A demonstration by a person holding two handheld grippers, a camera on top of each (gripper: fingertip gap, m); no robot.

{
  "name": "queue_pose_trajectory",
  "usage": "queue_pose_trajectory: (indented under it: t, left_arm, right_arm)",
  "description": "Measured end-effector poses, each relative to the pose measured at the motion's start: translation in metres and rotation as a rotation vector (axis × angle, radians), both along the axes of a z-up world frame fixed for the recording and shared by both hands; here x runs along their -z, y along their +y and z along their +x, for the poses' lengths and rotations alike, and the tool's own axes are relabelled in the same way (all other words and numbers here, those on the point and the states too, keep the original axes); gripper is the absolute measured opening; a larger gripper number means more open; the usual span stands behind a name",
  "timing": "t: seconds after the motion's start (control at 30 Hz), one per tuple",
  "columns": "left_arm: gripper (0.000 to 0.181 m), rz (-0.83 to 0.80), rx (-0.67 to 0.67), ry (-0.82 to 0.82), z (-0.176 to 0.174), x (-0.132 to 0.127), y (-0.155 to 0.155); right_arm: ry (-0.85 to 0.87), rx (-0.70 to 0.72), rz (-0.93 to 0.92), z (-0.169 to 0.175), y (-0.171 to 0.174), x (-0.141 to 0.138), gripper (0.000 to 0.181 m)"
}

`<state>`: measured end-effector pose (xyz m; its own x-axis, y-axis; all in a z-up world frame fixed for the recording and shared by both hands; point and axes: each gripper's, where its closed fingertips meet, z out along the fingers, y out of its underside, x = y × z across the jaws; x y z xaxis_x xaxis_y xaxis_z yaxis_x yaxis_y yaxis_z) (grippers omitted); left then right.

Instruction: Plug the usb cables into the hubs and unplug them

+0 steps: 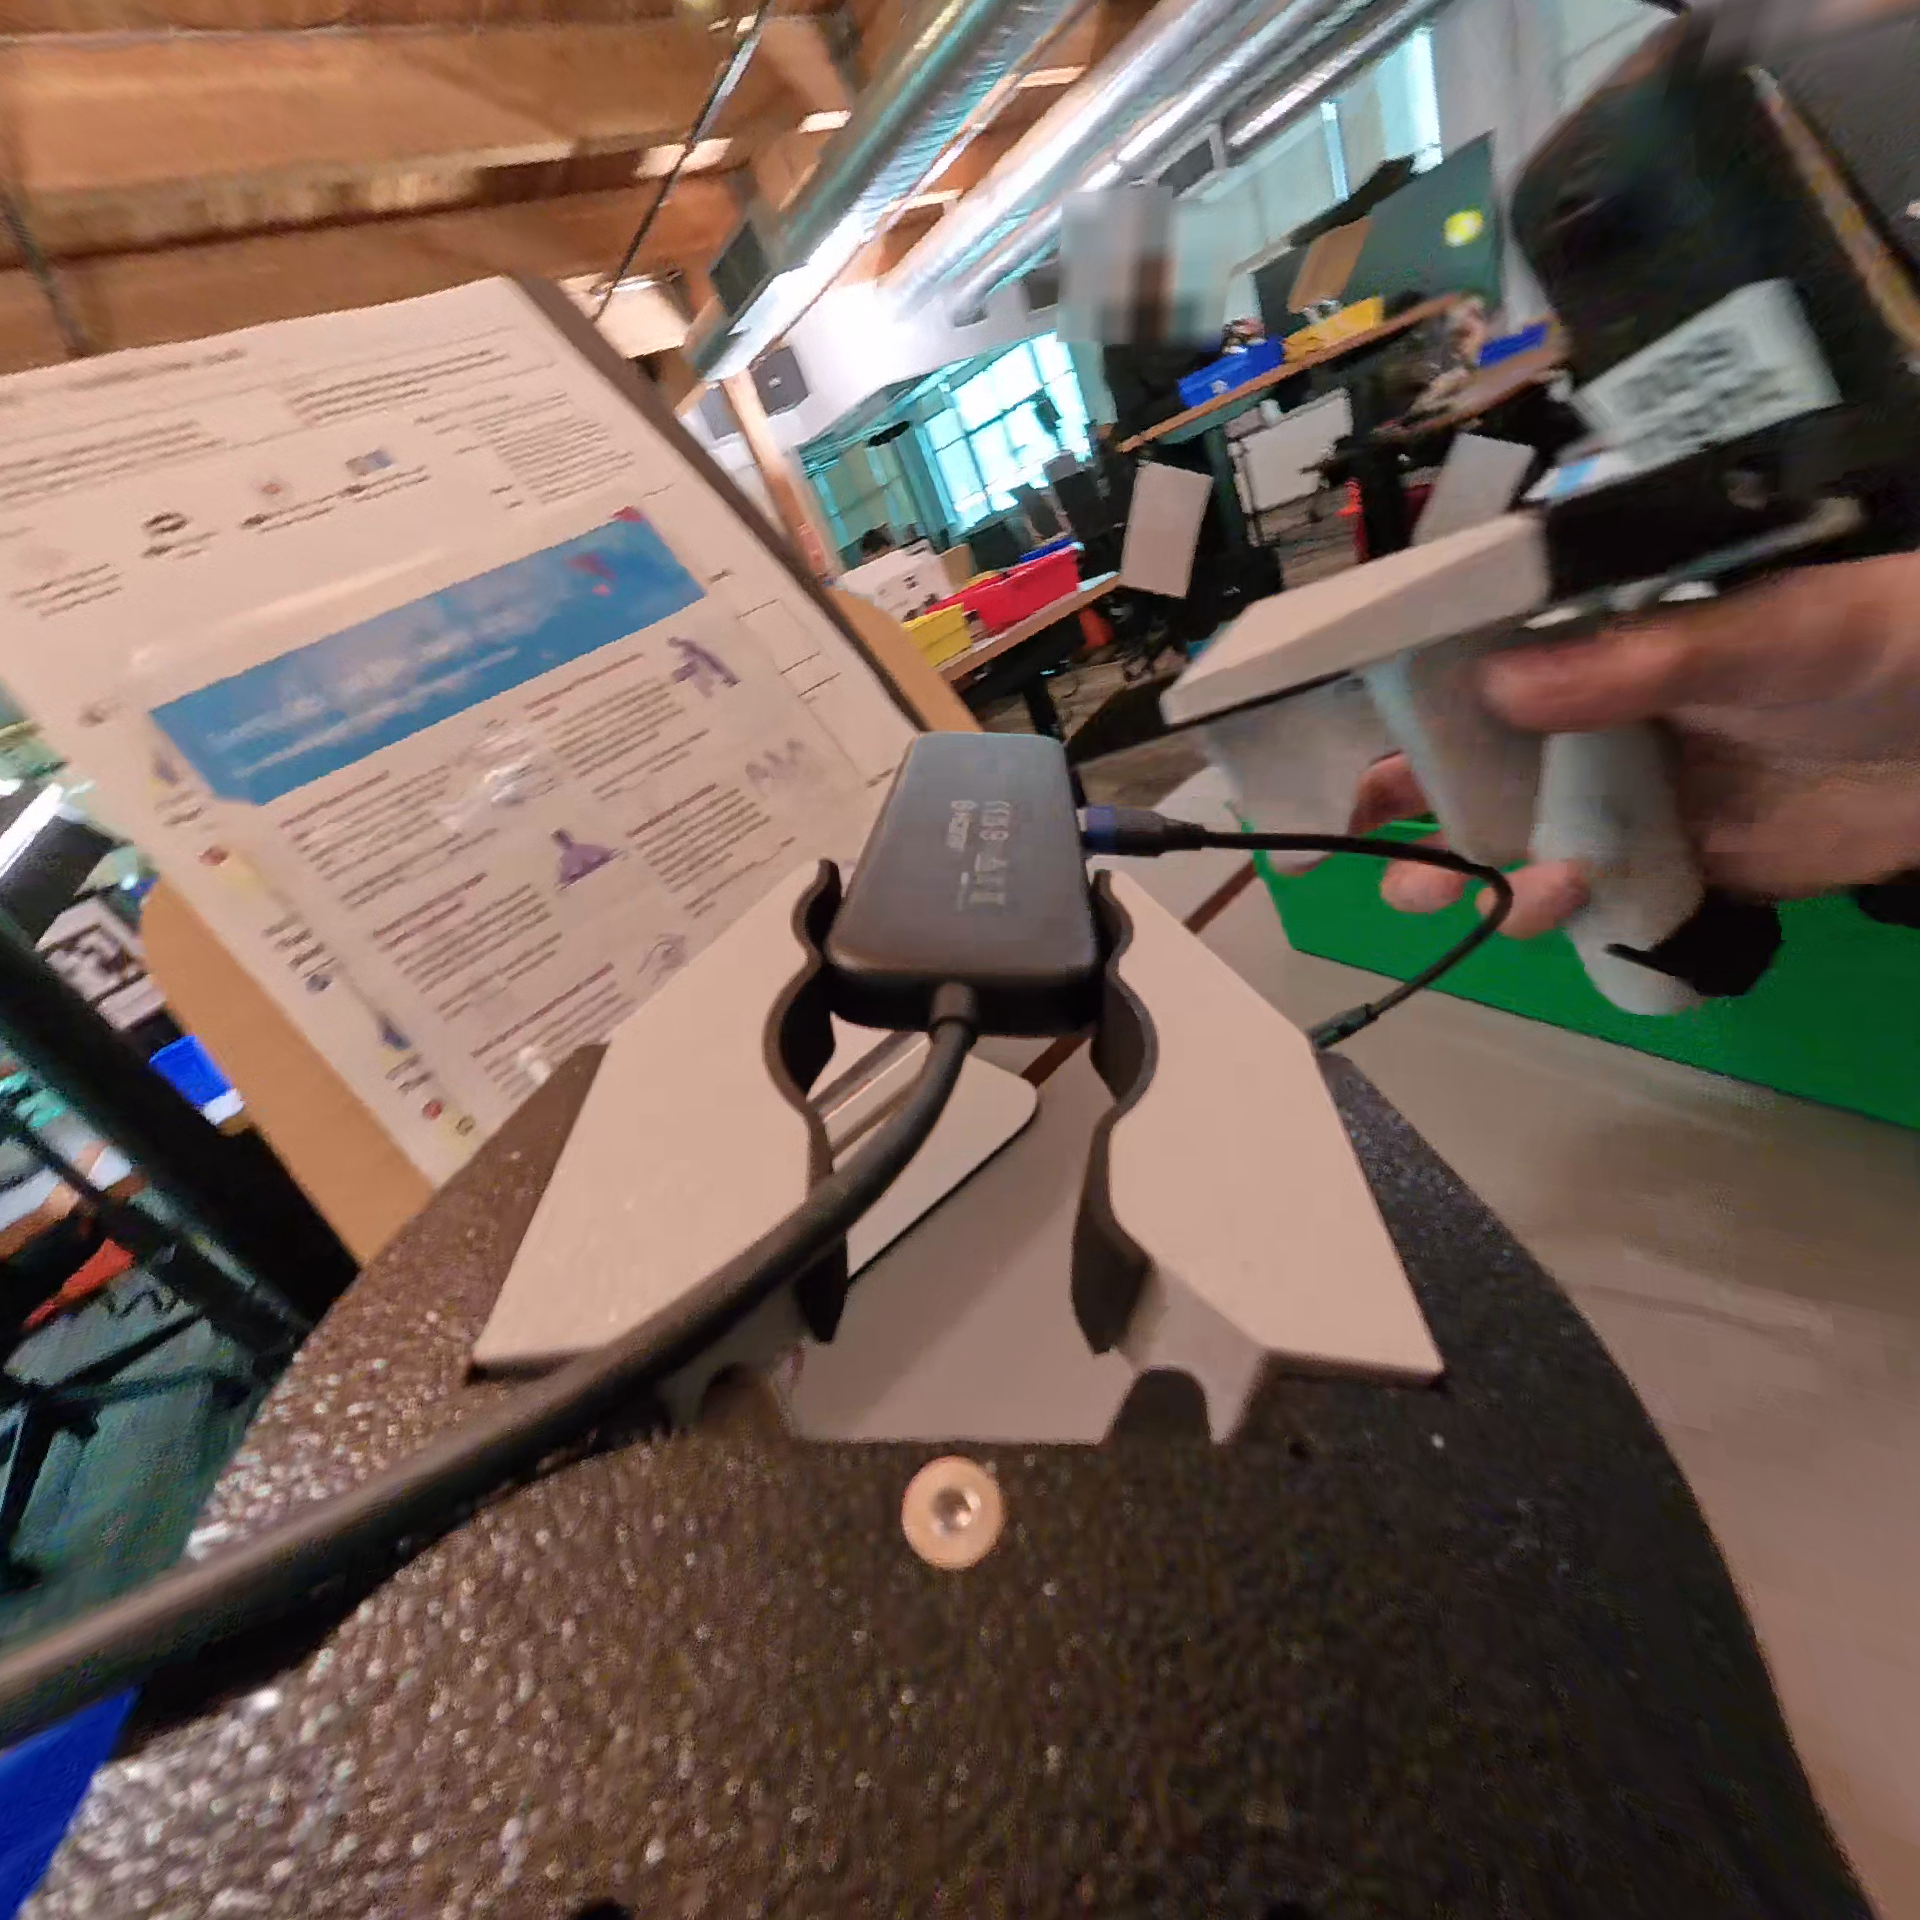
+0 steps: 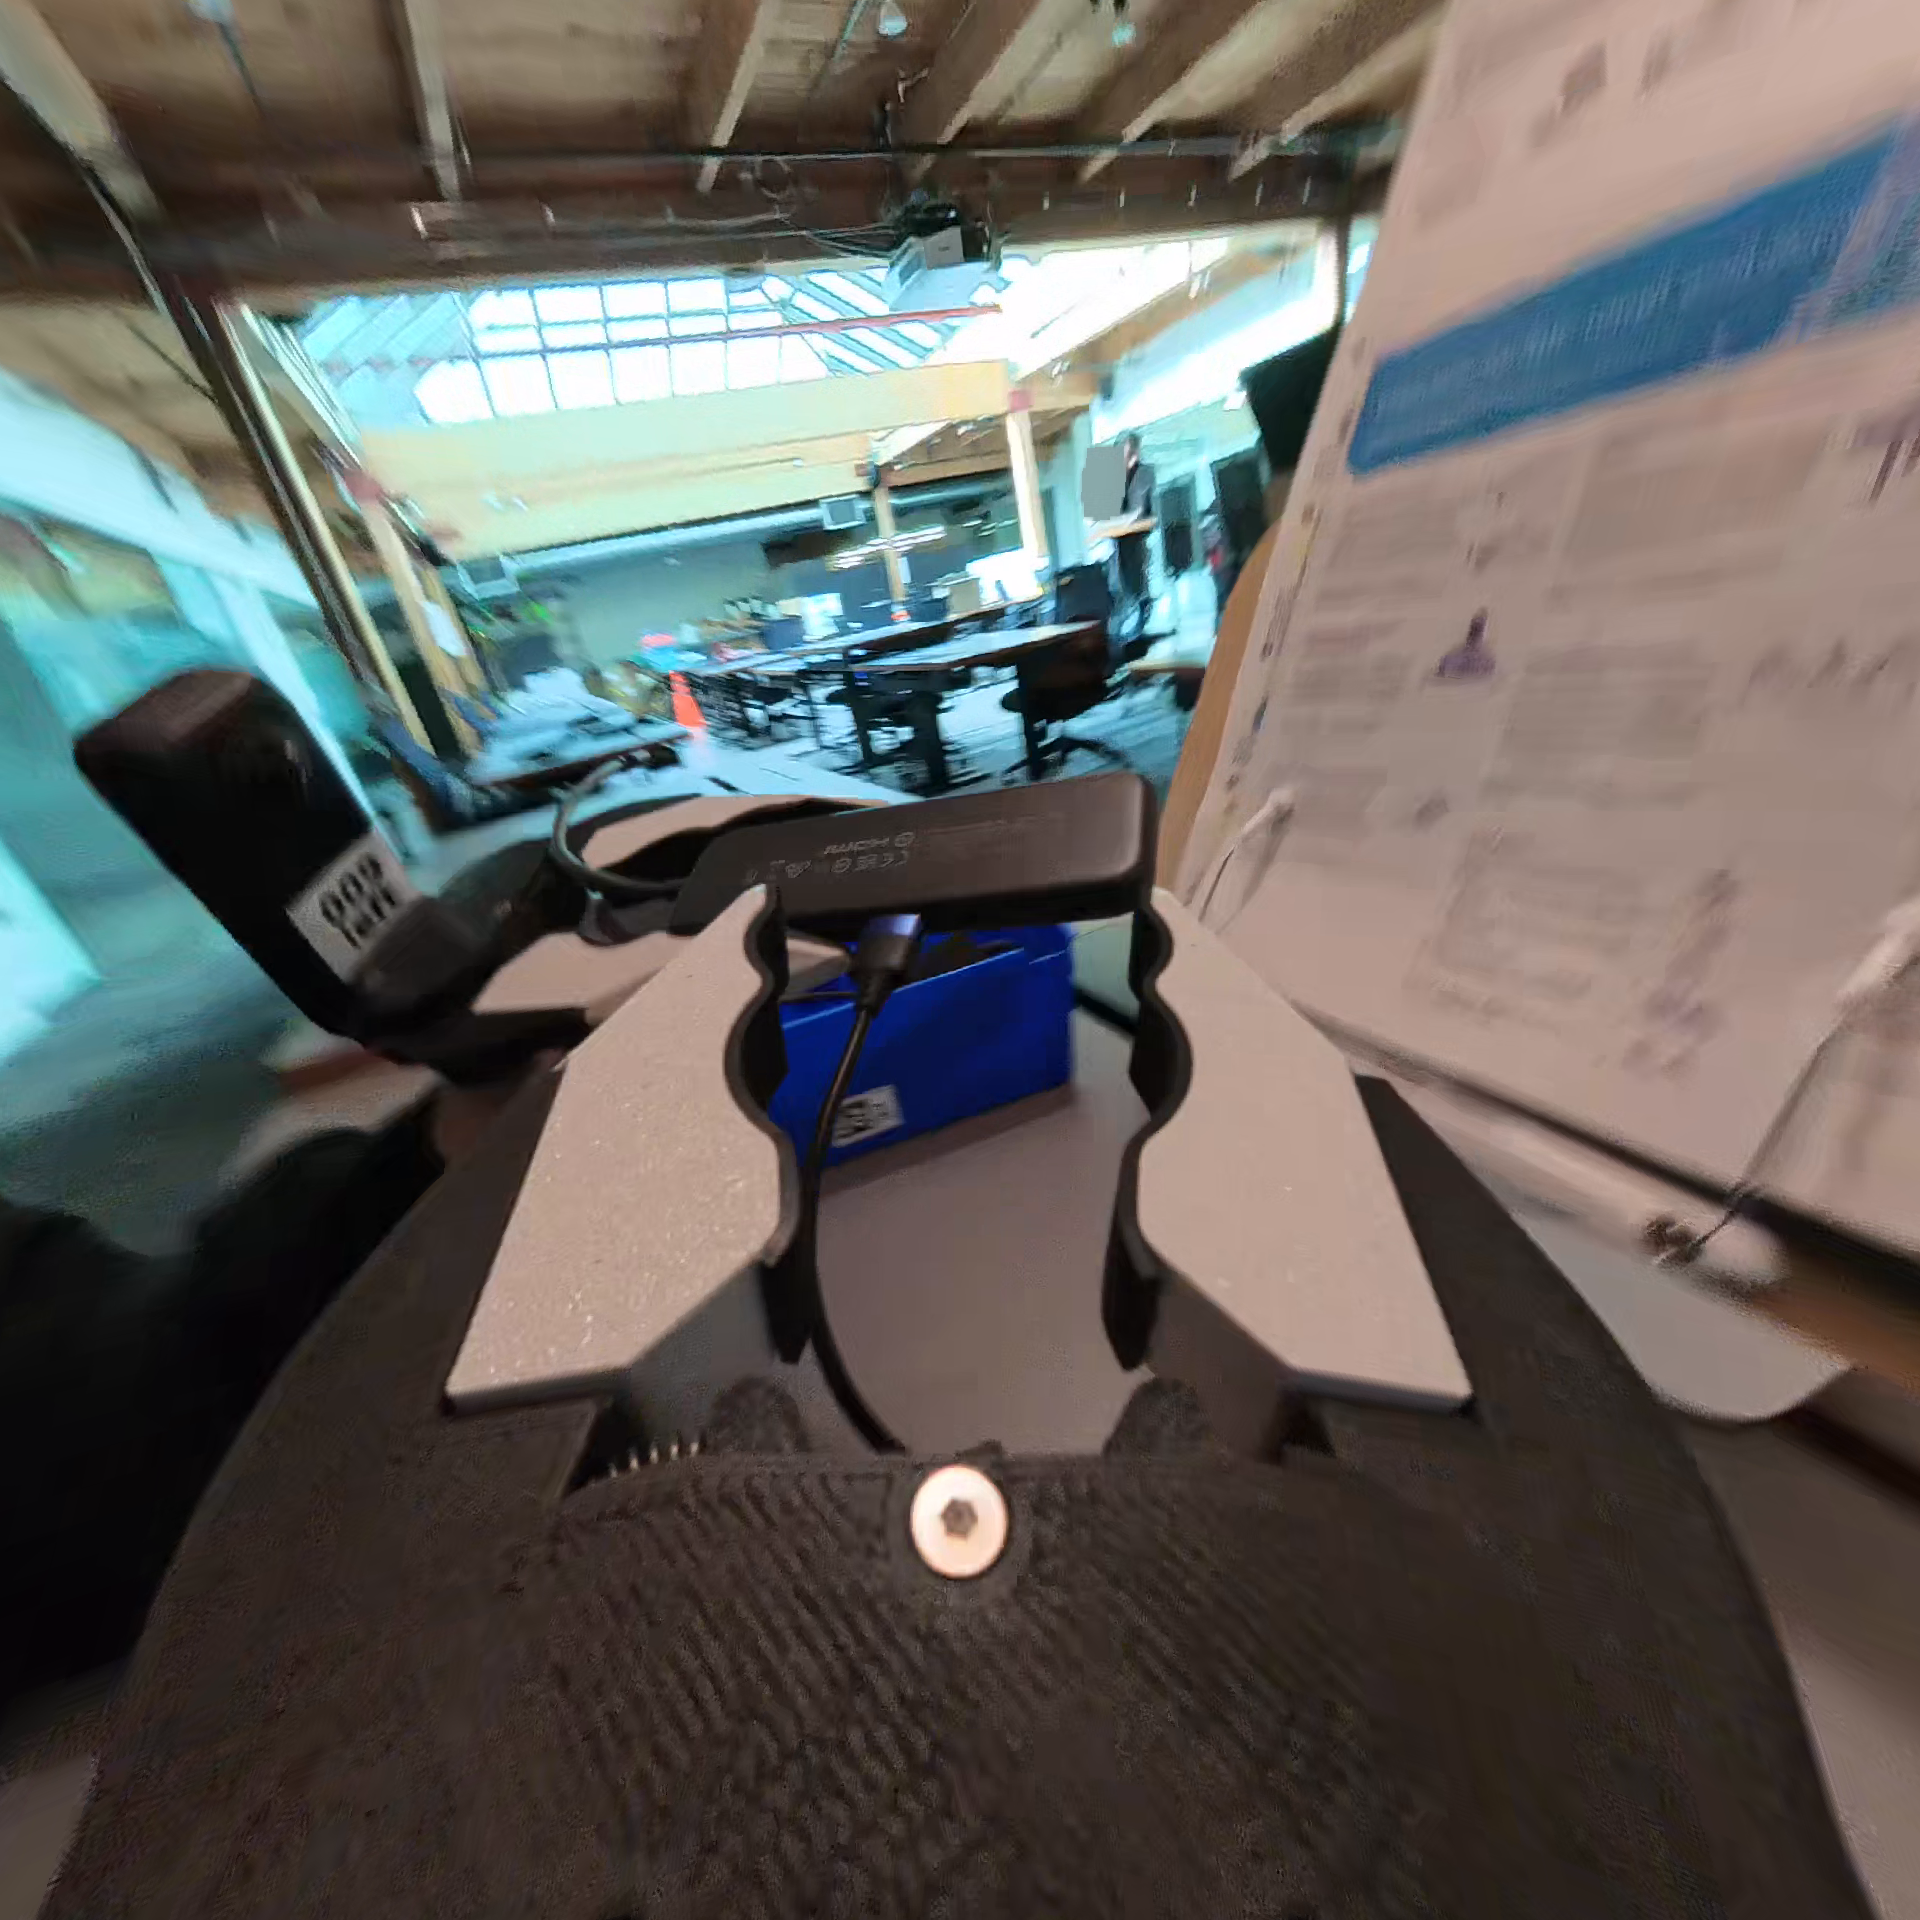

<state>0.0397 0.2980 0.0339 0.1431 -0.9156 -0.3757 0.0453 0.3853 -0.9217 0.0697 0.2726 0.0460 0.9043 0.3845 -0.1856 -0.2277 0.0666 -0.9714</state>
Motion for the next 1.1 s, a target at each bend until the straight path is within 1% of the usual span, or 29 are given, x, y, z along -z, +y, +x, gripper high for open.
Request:
queue_pose_trajectory:
  t: [0.07,0.1,0.17,0.23,0.33,0.5,0.63,0.77,0.87,0.97,1.07,1.1]
  left_arm:
    - [0.046,-0.068,-0.044,-0.032,-0.005,-0.003,0.013]
    - [0.046,-0.107,-0.064,-0.052,-0.008,-0.005,0.02]
    - [0.046,-0.166,-0.089,-0.099,-0.013,-0.01,0.029]
    - [0.046,-0.199,-0.101,-0.136,-0.016,-0.014,0.032]
    - [0.046,-0.221,-0.1,-0.157,-0.015,-0.014,0.031]
    - [0.046,-0.242,-0.08,-0.147,-0.008,-0.012,0.022]
    - [0.047,-0.263,-0.057,-0.142,-0.005,-0.011,0.016]
    - [0.047,-0.271,-0.079,-0.128,-0.004,-0.008,0.018]
    - [0.047,-0.243,-0.101,-0.112,-0.006,-0.007,0.021]
    - [0.047,-0.246,-0.106,-0.124,-0.008,-0.014,0.016]
    - [0.047,-0.189,-0.131,-0.135,-0.01,-0.022,0.01]
    - [0.046,-0.215,-0.209,-0.162,-0.016,-0.024,0.022]
  right_arm:
    - [-0.177,0.071,0.043,-0.007,-0.003,-0.006,0.058]
    - [-0.23,0.102,0.028,-0.009,-0.002,-0.006,0.054]
    - [-0.269,0.149,-0.022,-0.013,0.004,-0.002,0.048]
    - [-0.263,0.142,-0.021,-0.024,0.01,-0.002,0.045]
    - [-0.235,0.183,0.008,-0.029,0.018,-0.003,0.04]
    - [-0.225,0.232,0.065,-0.025,0.021,-0.006,0.029]
    - [-0.236,0.238,0.074,-0.022,0.021,-0.004,0.014]
    - [-0.26,0.254,0.039,-0.021,0.024,-0.001,0.014]
    - [-0.306,0.279,0.009,-0.023,0.025,-0.001,0.014]
    - [-0.297,0.273,-0.004,-0.024,0.019,-0.009,0.014]
    - [-0.312,0.262,-0.018,-0.025,0.012,-0.014,0.014]
    - [-0.326,0.295,-0.023,-0.018,0.006,-0.017,0.014]
